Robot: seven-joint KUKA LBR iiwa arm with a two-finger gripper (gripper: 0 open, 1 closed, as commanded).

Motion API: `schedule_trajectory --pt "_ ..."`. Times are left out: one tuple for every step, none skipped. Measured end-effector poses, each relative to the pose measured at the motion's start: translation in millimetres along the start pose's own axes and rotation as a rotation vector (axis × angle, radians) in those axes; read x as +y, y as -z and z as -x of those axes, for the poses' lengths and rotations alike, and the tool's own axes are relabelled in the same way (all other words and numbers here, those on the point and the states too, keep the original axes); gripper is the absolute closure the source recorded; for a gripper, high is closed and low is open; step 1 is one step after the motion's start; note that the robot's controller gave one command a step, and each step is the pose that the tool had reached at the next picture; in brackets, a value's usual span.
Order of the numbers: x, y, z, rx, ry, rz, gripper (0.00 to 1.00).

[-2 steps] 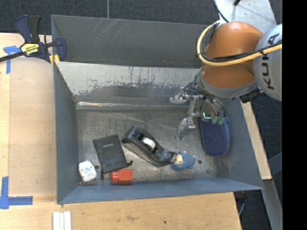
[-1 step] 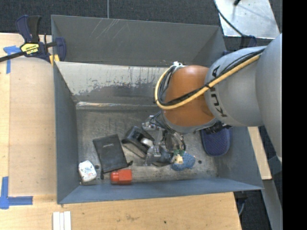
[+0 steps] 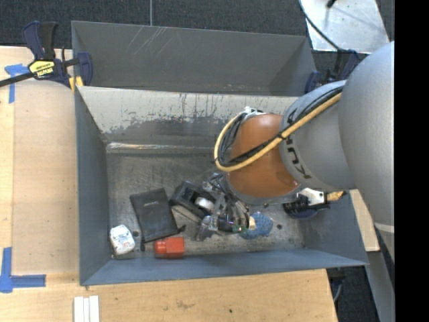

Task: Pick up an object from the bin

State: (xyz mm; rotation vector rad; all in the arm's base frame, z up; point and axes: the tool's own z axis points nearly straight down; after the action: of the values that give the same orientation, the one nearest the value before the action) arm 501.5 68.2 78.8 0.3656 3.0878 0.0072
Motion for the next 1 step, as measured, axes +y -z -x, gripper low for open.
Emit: schedule_trajectory --pt "0.2 0.5 -1.0 0.005 0.001 -0.001 1.00"
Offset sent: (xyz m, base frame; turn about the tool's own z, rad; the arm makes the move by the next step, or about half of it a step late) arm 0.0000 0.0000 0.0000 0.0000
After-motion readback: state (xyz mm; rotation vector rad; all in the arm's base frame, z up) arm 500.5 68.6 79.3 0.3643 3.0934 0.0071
